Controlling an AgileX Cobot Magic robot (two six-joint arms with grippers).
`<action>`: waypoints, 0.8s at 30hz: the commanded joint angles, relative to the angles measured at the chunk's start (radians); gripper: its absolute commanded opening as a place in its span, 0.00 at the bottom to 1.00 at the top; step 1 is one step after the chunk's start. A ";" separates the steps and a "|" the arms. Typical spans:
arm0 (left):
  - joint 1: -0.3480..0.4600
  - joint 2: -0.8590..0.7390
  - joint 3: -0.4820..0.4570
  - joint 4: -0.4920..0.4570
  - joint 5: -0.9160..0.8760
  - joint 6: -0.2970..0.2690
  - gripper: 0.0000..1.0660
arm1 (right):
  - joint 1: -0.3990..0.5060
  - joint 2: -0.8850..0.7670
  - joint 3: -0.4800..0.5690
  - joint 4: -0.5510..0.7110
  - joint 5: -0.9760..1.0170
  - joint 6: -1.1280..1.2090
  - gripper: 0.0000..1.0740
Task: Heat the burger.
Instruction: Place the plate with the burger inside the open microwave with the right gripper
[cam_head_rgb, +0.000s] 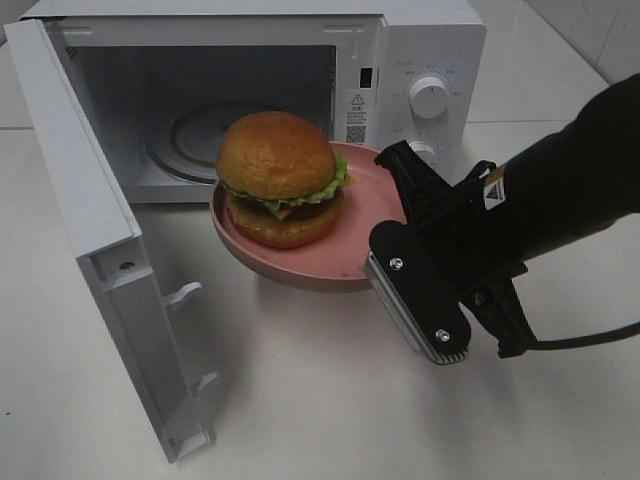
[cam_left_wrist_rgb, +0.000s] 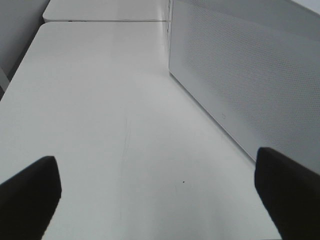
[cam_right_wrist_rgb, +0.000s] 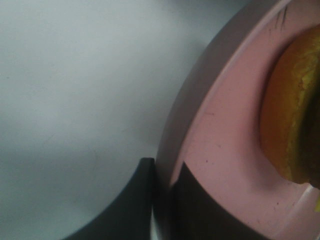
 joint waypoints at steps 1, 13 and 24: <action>-0.006 -0.025 0.003 0.004 -0.009 -0.004 0.94 | 0.024 0.014 -0.047 -0.009 -0.069 0.014 0.00; -0.006 -0.025 0.003 0.004 -0.009 -0.004 0.94 | 0.026 0.127 -0.161 -0.011 -0.072 0.073 0.00; -0.006 -0.025 0.003 0.004 -0.009 -0.004 0.94 | 0.026 0.218 -0.264 -0.066 -0.048 0.147 0.01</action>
